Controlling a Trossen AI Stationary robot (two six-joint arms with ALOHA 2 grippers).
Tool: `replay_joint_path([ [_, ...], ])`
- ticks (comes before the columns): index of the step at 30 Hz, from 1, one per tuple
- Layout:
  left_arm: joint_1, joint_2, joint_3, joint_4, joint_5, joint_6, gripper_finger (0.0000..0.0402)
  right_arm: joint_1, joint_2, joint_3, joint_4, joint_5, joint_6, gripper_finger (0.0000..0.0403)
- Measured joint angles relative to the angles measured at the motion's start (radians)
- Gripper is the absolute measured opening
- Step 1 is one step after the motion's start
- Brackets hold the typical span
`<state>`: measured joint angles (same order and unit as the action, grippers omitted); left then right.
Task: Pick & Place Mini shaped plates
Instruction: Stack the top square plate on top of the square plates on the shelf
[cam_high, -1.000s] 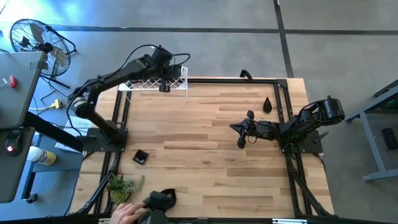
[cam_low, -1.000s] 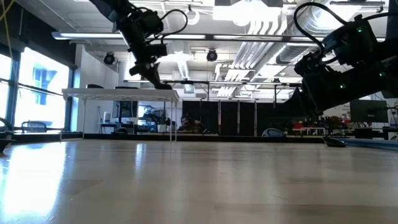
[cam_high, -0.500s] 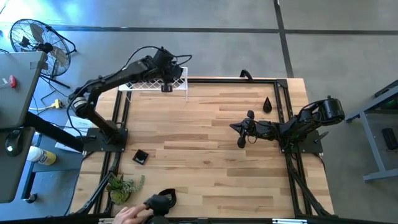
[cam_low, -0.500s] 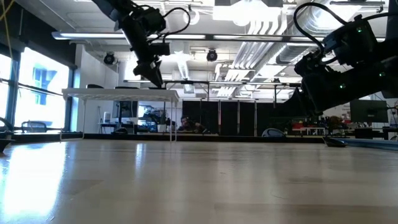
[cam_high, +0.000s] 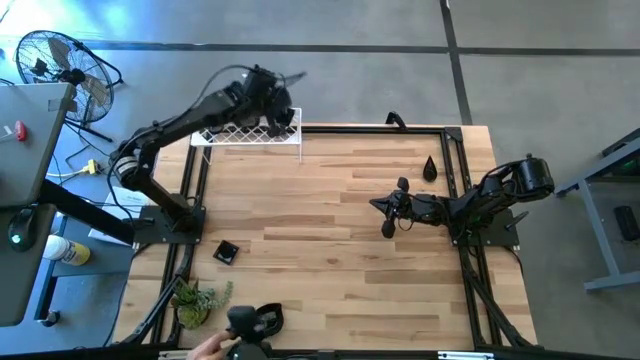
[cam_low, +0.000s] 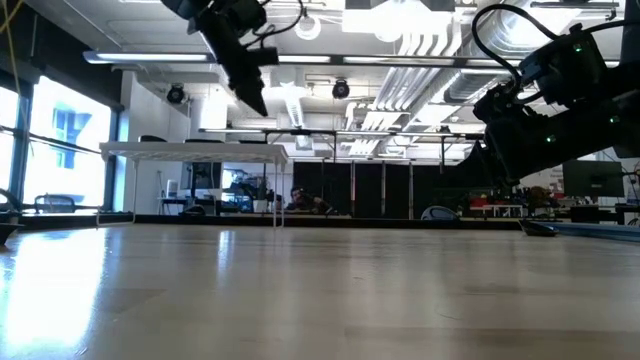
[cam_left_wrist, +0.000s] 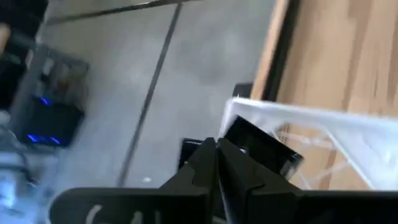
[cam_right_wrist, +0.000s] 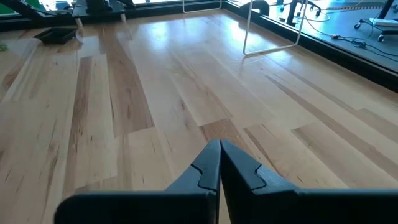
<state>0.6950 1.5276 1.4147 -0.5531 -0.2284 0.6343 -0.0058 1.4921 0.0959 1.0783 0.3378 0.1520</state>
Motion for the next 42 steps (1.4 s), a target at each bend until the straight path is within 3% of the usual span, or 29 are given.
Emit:
replay_joint_path([
  [8, 0.081, 0.038, 0.072, -0.110, 0.075, -0.195, 0.0002, 0.000, 0.000, 0.000, 0.001, 0.000, 0.000, 0.0006],
  [18, 0.078, 0.129, 0.070, -0.084, 0.031, -0.193, 0.0001, 0.000, 0.000, 0.000, 0.003, -0.006, 0.001, 0.0004],
  [30, 0.055, 0.136, 0.071, -0.087, 0.103, -0.144, 0.0001, 0.000, 0.000, 0.000, 0.003, -0.007, 0.003, 0.0002],
  [42, 0.056, 0.140, 0.071, -0.095, 0.083, -0.142, 0.0001, 0.000, 0.000, 0.000, 0.003, -0.007, 0.004, 0.0002],
])
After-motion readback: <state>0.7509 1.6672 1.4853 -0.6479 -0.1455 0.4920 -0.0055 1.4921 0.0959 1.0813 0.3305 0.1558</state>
